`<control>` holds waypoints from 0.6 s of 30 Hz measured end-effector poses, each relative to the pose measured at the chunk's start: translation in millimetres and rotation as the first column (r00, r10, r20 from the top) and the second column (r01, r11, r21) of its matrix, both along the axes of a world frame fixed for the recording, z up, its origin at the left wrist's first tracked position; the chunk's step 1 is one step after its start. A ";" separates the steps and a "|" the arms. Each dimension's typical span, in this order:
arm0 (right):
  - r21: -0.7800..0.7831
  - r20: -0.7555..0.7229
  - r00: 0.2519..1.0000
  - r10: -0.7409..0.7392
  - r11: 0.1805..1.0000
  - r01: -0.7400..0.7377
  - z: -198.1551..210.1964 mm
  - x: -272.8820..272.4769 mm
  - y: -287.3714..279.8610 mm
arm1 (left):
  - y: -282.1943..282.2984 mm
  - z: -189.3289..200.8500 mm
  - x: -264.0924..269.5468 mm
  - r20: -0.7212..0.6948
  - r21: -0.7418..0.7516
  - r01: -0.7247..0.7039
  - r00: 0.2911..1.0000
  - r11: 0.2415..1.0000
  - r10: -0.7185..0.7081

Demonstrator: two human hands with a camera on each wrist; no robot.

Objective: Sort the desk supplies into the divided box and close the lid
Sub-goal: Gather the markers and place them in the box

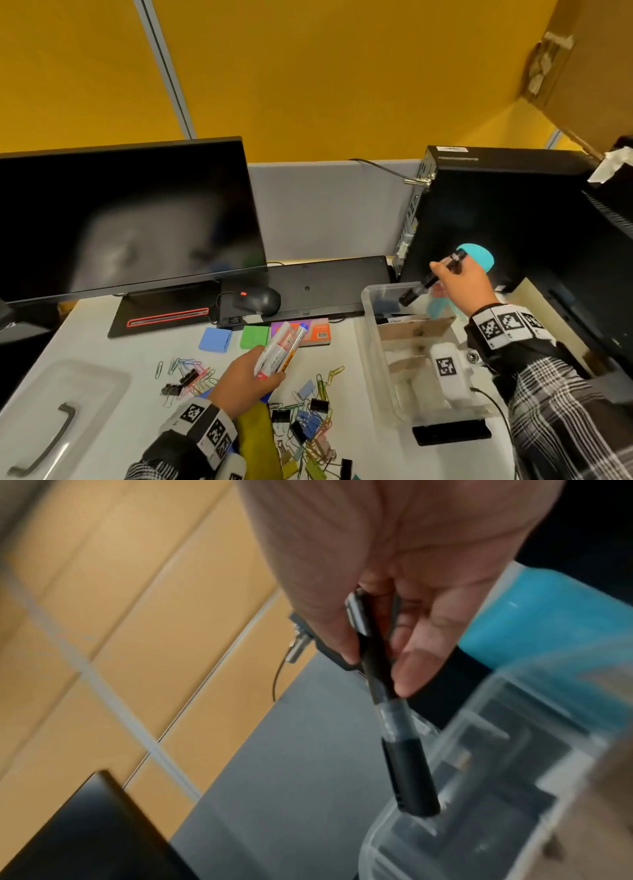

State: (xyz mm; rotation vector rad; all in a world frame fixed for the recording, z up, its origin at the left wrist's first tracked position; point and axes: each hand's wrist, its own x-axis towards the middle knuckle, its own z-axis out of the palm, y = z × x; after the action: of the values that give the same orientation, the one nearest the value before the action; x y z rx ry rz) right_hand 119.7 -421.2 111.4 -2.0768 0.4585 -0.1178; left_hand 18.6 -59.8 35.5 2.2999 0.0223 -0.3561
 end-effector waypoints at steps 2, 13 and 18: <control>0.238 -0.119 0.993 -0.006 0.971 0.034 -9.1 1.7 1.3 | -2.4 0.9 -0.5 0.004 -0.028 0.012 1.000 1.000 -0.012; -0.229 -0.215 0.975 0.051 0.968 -0.101 -15.4 -59.9 -20.3 | -7.5 4.1 -2.0 0.032 -0.027 0.108 0.994 0.994 -0.107; -0.444 -0.335 0.933 0.131 0.852 -0.278 -44.2 -102.2 -23.9 | -34.6 24.7 19.5 0.070 0.094 0.205 0.975 0.974 -0.211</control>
State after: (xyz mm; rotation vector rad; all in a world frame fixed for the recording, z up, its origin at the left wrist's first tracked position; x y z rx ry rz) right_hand 17.5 -445.1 67.3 -2.6471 0.4052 0.2348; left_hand 38.1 -94.4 60.3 2.4063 -0.2500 -0.3759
